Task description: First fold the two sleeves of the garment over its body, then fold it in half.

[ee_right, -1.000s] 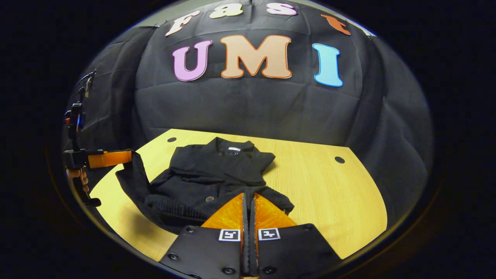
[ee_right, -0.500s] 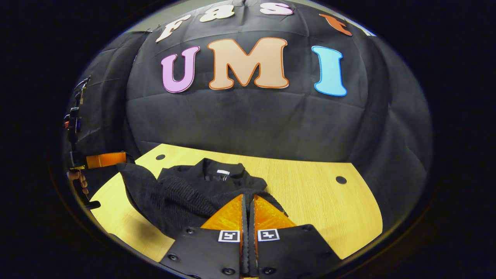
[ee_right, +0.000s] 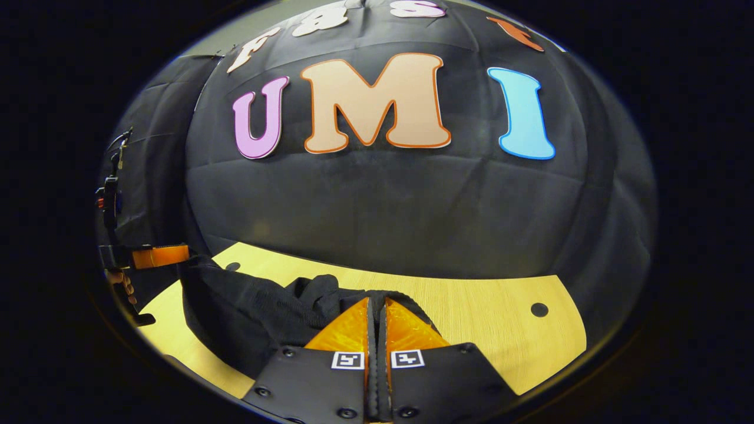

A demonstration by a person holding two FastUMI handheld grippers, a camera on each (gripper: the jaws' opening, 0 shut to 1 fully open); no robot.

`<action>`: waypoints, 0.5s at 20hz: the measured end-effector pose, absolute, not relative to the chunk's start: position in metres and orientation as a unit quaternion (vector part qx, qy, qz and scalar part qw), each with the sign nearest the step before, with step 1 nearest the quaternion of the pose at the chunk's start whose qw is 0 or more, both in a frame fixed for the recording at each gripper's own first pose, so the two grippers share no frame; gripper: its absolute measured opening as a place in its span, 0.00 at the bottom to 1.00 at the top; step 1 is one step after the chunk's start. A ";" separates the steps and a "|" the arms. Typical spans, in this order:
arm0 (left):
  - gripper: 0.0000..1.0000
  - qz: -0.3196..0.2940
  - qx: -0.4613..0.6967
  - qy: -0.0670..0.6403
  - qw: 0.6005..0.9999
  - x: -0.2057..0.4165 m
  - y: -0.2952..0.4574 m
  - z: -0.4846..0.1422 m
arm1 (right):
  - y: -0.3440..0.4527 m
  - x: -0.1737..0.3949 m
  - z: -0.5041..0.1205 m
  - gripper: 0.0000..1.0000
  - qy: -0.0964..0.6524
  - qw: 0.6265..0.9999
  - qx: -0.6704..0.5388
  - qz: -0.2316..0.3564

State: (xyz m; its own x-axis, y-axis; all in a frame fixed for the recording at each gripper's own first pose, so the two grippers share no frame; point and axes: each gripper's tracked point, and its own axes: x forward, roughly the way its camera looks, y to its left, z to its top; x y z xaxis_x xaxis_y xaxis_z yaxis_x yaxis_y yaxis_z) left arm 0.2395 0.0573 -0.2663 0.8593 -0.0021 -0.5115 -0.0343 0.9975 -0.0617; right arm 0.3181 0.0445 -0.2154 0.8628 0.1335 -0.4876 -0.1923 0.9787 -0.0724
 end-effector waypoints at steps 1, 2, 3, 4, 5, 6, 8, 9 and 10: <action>0.00 0.010 -0.032 0.269 0.963 0.249 0.056 -0.274 | 0.043 0.327 -0.221 0.02 0.253 0.962 -0.060 0.084; 0.00 0.010 -0.027 0.273 0.962 0.256 0.054 -0.282 | 0.042 0.334 -0.227 0.02 0.258 0.961 -0.059 0.085; 0.00 0.009 -0.022 0.276 0.961 0.264 0.052 -0.290 | 0.041 0.340 -0.233 0.02 0.262 0.960 -0.059 0.085; 0.00 0.009 -0.016 0.280 0.960 0.269 0.051 -0.299 | 0.039 0.348 -0.240 0.02 0.267 0.958 -0.061 0.084; 0.00 0.007 -0.010 0.286 0.958 0.274 0.050 -0.308 | 0.037 0.355 -0.249 0.02 0.273 0.956 -0.065 0.083; 0.00 0.006 -0.004 0.291 0.957 0.278 0.049 -0.317 | 0.037 0.359 -0.256 0.02 0.278 0.955 -0.068 0.083; 0.00 0.005 0.001 0.300 0.954 0.285 0.047 -0.333 | 0.033 0.368 -0.270 0.02 0.290 0.951 -0.069 0.079; 0.00 0.005 0.002 0.305 0.952 0.288 0.047 -0.339 | 0.032 0.373 -0.276 0.02 0.293 0.951 -0.066 0.076; 0.00 0.002 0.005 0.308 0.951 0.289 0.046 -0.345 | 0.032 0.377 -0.281 0.02 0.296 0.950 -0.063 0.075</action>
